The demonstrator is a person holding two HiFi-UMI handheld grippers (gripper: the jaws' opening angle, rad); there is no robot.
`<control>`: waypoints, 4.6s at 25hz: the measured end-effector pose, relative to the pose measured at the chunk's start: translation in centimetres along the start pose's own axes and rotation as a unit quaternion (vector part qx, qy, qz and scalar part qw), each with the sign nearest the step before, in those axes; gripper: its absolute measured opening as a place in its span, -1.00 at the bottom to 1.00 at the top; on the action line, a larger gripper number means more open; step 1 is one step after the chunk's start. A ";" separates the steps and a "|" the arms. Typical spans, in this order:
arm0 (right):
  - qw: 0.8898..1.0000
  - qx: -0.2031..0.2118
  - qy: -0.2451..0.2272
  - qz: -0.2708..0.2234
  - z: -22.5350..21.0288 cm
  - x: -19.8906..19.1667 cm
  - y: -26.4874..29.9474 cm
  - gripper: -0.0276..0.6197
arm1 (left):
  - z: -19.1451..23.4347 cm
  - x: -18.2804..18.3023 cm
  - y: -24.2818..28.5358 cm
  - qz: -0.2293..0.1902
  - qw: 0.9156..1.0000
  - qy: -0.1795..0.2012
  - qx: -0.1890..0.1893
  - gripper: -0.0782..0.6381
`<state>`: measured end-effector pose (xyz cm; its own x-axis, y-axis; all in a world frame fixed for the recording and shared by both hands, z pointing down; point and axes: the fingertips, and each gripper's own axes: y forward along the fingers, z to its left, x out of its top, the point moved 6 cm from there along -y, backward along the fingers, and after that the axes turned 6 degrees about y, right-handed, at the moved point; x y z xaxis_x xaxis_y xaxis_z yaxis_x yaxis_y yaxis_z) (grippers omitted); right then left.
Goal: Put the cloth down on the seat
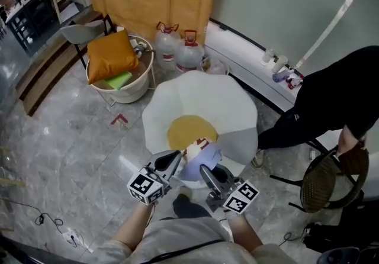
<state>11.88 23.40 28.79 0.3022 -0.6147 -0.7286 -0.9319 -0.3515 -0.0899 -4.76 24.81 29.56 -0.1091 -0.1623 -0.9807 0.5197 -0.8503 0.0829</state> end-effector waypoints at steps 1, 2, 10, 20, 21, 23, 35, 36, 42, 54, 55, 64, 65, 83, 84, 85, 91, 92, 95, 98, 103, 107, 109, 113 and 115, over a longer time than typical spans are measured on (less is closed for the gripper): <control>1.000 0.001 0.000 -0.001 -0.6 0.4 0.3 -0.75 | 0.4 0.0 0.6 0.000 1.000 0.000 0.001 -0.75; 1.000 0.001 0.000 -0.001 -1.2 0.9 0.6 -0.75 | 0.8 0.1 1.3 0.000 1.000 0.000 0.002 -0.75; 1.000 -0.011 0.003 -0.013 -5.1 3.5 2.9 -0.75 | 3.9 0.1 5.0 0.004 1.000 -0.004 0.006 -0.75; 0.998 -0.052 0.003 -0.041 -10.7 4.8 5.9 -0.75 | 10.4 -1.9 8.3 0.033 0.999 -0.010 -0.016 -0.75; 0.997 -0.061 0.004 -0.047 -11.5 4.9 6.3 -0.75 | 11.3 -2.2 8.7 0.039 0.999 -0.010 -0.020 -0.75; 0.995 -0.081 0.010 -0.059 -12.8 4.6 7.1 -0.75 | 13.1 -2.7 9.2 0.051 0.998 -0.010 -0.030 -0.75; 0.984 -0.158 0.039 -0.073 -22.8 2.3 12.9 -0.75 | 23.7 -7.3 15.1 0.077 0.995 -0.043 -0.054 -0.75; 0.983 -0.164 0.041 -0.074 -23.6 2.0 13.4 -0.75 | 24.3 -7.9 15.6 0.080 0.994 -0.046 -0.058 -0.75; 0.975 -0.196 0.065 -0.084 -28.6 0.3 15.7 -0.75 | 27.0 -11.2 18.6 0.115 0.987 -0.051 -0.100 -0.75; 0.961 -0.241 0.107 -0.083 -37.9 -5.1 16.0 -0.75 | 29.8 -17.4 23.8 0.139 0.979 -0.057 -0.134 -0.75; 0.960 -0.245 0.110 -0.084 -38.6 -5.6 15.8 -0.75 | 29.8 -17.9 24.1 0.141 0.979 -0.059 -0.135 -0.75; 0.954 -0.259 0.124 -0.090 -44.2 -9.8 14.8 -0.75 | 30.0 -23.5 26.5 0.158 0.975 -0.064 -0.143 -0.75; 0.953 -0.260 0.125 -0.091 -44.8 -10.2 14.6 -0.75 | 29.9 -24.3 26.6 0.161 0.974 -0.064 -0.144 -0.75; 0.928 -0.297 0.181 -0.134 -53.0 -17.0 11.6 -0.75 | 29.9 -33.0 27.0 0.194 0.966 -0.083 -0.148 -0.75; 0.927 -0.298 0.182 -0.136 -53.5 -17.2 11.5 -0.75 | 30.0 -33.3 27.2 0.194 0.966 -0.083 -0.149 -0.75; 0.926 -0.299 0.183 -0.136 -54.0 -17.5 11.4 -0.75 | 30.0 -33.7 27.4 0.194 0.966 -0.083 -0.151 -0.75; 0.917 -0.318 0.206 -0.123 -56.3 -20.4 11.0 -0.75 | 30.0 -36.2 27.3 0.203 0.963 -0.085 -0.153 -0.75; 0.914 -0.322 0.214 -0.123 -56.8 -20.8 11.0 -0.75 | 29.9 -36.7 27.3 0.206 0.963 -0.085 -0.153 -0.75; 0.908 -0.326 0.228 -0.130 -58.1 -22.1 10.8 -0.75 | 29.4 -38.4 27.0 0.209 0.961 -0.090 -0.157 -0.75; 0.905 -0.329 0.236 -0.131 -59.0 -23.4 10.6 -0.75 | 28.9 -40.2 26.4 0.212 0.959 -0.097 -0.162 -0.75; 0.897 -0.337 0.247 -0.142 -60.0 -25.0 10.0 -0.75 | 29.1 -42.2 26.2 0.216 0.958 -0.098 -0.160 -0.75; 0.897 -0.350 0.235 -0.137 -60.6 -25.9 9.8 -0.75 | 29.8 -43.7 26.8 0.218 0.959 -0.099 -0.154 -0.75; 0.895 -0.359 0.229 -0.134 -60.9 -26.3 9.7 -0.75 | 30.2 -44.8 27.0 0.218 0.959 -0.101 -0.151 -0.75; 0.890 -0.370 0.230 -0.133 -61.7 -27.1 9.4 -0.75 | 30.5 -46.8 27.8 0.226 0.958 -0.102 -0.148 -0.75; 0.889 -0.376 0.229 -0.128 -62.2 -27.6 9.2 -0.75 | 30.6 -47.7 28.1 0.228 0.957 -0.105 -0.148 -0.75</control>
<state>7.42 -6.80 90.23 0.6952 -0.6096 -0.3809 -0.4758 -0.7874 0.3918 -10.83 -6.67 84.05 0.0338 -0.6058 -0.7949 0.7673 -0.4939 0.4090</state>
